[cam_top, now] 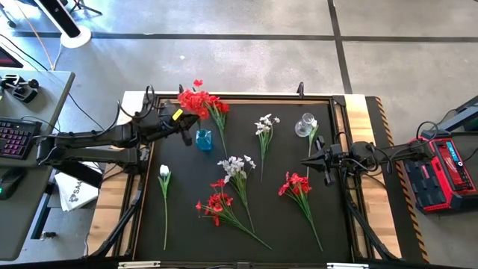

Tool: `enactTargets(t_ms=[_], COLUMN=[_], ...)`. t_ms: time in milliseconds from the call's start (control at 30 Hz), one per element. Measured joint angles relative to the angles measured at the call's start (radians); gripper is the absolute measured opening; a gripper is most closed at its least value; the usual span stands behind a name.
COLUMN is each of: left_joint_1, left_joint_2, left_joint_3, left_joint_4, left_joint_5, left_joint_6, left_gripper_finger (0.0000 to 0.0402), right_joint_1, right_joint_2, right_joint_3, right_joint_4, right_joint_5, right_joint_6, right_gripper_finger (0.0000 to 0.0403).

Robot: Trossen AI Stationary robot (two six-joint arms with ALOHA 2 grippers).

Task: Sort flowers into vase by color
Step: Put the top left red flowers into the blue vase, then put the top white flowers into the transparent vase

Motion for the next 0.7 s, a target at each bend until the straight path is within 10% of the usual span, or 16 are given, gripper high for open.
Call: enactTargets(t_ms=[367, 700], left_joint_1=[0.008, 0.008], left_joint_2=[-0.024, -0.029], left_joint_3=[0.063, 0.229], left_joint_4=[-0.251, -0.685], left_joint_5=[0.000, 0.004], left_joint_6=[-0.139, -0.261], left_gripper_finger=[0.0178, 0.0197], right_joint_1=[0.000, 0.000], right_joint_2=[0.000, 0.000], right_joint_3=[0.000, 0.000], right_joint_4=[0.000, 0.000], right_joint_5=[0.000, 0.000], right_joint_6=[0.000, 0.000], right_gripper_finger=[0.0000, 0.0000])
